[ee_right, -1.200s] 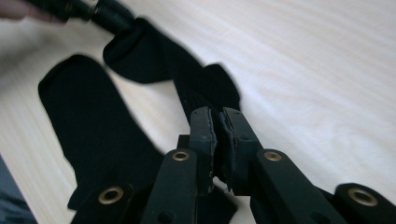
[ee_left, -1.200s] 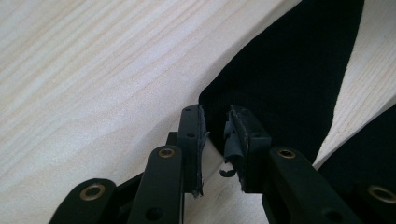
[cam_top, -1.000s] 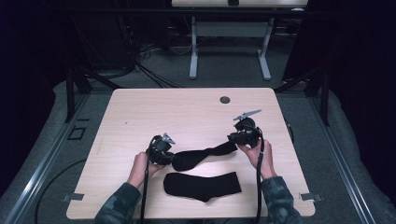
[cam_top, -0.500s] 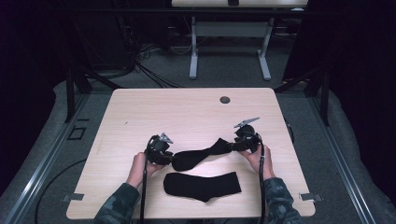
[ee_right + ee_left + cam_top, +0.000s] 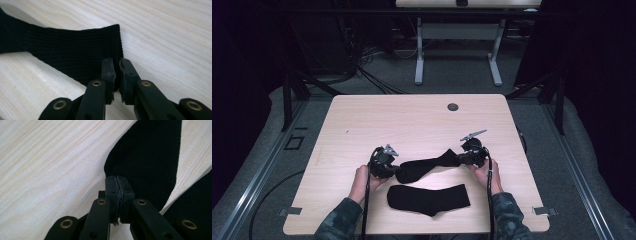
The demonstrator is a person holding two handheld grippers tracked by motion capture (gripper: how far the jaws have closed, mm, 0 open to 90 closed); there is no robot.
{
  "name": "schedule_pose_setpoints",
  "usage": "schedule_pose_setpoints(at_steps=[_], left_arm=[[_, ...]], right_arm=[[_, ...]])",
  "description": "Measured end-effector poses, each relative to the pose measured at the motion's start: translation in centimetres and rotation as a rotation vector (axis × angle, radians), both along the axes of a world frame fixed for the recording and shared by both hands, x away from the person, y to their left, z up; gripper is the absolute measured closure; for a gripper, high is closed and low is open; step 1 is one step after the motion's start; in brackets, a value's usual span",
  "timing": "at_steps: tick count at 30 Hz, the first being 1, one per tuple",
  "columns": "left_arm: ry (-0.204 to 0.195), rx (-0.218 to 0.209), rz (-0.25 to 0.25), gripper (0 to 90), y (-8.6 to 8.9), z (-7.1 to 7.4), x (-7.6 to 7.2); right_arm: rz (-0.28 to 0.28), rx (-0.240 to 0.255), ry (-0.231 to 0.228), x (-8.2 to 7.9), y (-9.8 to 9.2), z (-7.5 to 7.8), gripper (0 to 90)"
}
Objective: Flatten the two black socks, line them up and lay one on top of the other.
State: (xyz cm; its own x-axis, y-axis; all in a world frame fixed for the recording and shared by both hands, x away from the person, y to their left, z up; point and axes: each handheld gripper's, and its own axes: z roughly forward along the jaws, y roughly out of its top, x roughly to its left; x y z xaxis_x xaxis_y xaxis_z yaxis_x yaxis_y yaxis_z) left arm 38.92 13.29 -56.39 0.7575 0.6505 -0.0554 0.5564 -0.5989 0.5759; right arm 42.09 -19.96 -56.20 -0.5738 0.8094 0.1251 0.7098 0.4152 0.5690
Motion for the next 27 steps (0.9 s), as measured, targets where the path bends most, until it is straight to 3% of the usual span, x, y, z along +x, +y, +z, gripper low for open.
schedule_pose_setpoints(at_steps=[2, 5, 9, 11, 14, 16, 19, 22, 24, 25, 27], left_arm=[[0.013, -0.032, 0.01, 89.1, 0.3, 0.0, 0.1], [0.015, -0.084, 0.014, 89.2, 0.8, 0.6, -0.1], [-0.02, -0.156, -0.015, 89.2, 1.4, 3.3, -1.3], [-0.047, -0.164, -0.03, 89.2, 1.5, 4.8, -1.9], [-0.063, -0.136, -0.041, 89.2, 1.4, 5.7, -1.7], [-0.035, -0.116, -0.032, 89.2, 1.3, 5.0, -0.8], [0.02, -0.073, -0.011, 89.1, 1.1, 3.0, 0.9], [0.04, -0.022, 0.016, 87.9, 0.7, 1.5, 1.8], [0.019, -0.001, 0.044, 83.5, 0.5, 1.3, 2.0], [0.021, 0.002, 0.051, 75.5, 0.6, 1.3, 2.0], [0.001, 0.009, 0.077, 64.2, 0.6, 1.6, 1.9]], right_arm=[[-0.002, 0.008, -0.01, -0.6, -0.2, 0.7, 83.2], [-0.029, 0.042, -0.062, -2.6, -0.7, 3.2, 83.2], [-0.047, 0.057, -0.11, -5.8, -1.2, 7.1, 83.0], [-0.055, 0.087, -0.146, -7.3, -1.5, 8.9, 83.0], [-0.082, 0.137, -0.149, -8.5, -2.3, 10.4, 82.7], [-0.101, 0.131, -0.132, -7.8, -2.6, 9.9, 82.4], [-0.124, 0.074, -0.036, -5.0, -2.5, 6.1, 81.6], [-0.117, 0.02, 0.037, -3.2, -1.8, 2.3, 79.8], [-0.106, -0.024, 0.038, -2.9, -1.5, 1.0, 75.4], [-0.118, -0.025, 0.033, -2.9, -1.3, 0.7, 70.1], [-0.141, -0.035, -0.024, -3.1, -1.5, 0.8, 64.9]])
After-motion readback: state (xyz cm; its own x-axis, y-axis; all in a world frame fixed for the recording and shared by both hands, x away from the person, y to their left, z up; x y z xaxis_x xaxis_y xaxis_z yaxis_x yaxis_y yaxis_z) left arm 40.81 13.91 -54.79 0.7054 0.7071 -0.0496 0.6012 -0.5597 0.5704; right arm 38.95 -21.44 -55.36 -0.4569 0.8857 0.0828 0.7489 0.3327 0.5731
